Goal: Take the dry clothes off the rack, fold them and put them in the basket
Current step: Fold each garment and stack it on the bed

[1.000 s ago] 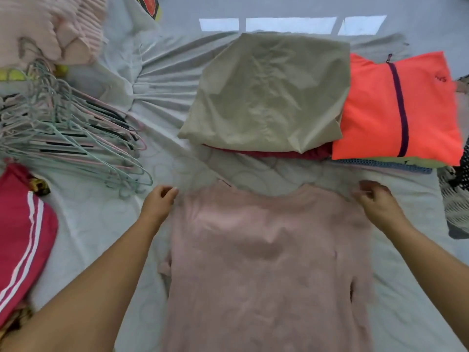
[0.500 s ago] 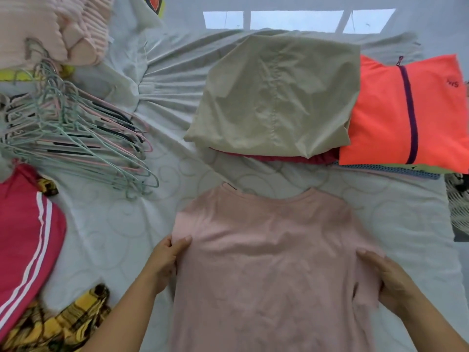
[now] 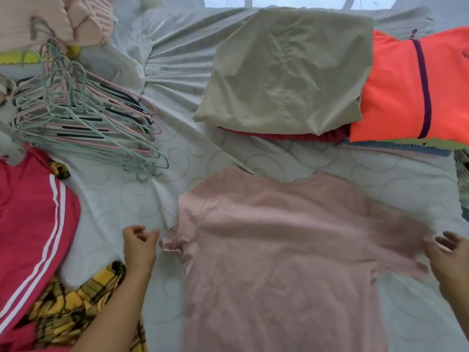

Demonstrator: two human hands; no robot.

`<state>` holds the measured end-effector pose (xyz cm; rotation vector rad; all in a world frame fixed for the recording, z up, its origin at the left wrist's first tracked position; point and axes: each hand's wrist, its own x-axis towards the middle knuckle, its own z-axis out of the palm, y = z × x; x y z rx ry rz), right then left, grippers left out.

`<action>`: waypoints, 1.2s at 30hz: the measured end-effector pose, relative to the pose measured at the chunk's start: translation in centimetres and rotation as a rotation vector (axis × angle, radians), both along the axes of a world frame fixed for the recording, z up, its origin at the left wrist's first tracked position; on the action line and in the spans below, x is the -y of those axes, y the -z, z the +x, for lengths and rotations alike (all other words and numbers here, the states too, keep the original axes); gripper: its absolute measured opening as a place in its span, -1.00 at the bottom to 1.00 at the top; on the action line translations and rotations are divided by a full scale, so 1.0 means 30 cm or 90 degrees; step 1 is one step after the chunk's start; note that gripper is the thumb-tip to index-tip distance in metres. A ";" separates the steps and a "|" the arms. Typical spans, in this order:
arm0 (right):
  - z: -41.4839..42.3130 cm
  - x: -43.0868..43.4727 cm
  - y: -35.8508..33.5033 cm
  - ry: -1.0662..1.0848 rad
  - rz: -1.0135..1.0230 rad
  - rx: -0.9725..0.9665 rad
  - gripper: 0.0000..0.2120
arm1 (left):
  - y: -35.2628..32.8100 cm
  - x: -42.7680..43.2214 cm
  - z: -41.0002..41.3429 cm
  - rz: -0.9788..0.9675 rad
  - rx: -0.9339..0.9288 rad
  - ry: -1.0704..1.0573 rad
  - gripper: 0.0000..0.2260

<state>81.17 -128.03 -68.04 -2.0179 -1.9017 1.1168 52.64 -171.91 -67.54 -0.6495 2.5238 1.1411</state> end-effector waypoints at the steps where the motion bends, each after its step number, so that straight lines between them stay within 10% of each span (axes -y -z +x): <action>1: 0.011 0.030 0.006 -0.024 0.005 0.007 -0.42 | 0.007 0.013 0.050 0.019 0.074 0.041 -0.82; 8: 0.036 0.435 0.023 -0.378 0.342 0.066 -0.50 | 0.007 0.055 0.439 0.003 0.250 0.091 -0.68; 17: 0.267 0.296 0.012 -0.156 0.055 0.319 -0.53 | -0.027 0.168 0.631 0.046 0.315 0.157 -0.85; 21: 0.265 0.448 -0.040 -0.344 0.112 0.092 -0.73 | -0.057 0.196 0.680 0.055 0.278 0.164 -0.82; 27: 0.132 0.920 -0.126 -0.523 -0.420 -0.202 -0.80 | -0.166 0.066 0.725 0.286 0.309 0.160 -0.83; 30: 0.092 1.070 -0.113 -0.461 -0.626 -0.227 -0.54 | -0.197 -0.004 0.718 0.392 0.385 0.183 -0.85; 36: 0.079 1.119 -0.055 -0.248 -0.528 -0.201 -0.81 | -0.081 -0.026 0.484 0.345 0.319 -0.074 -0.71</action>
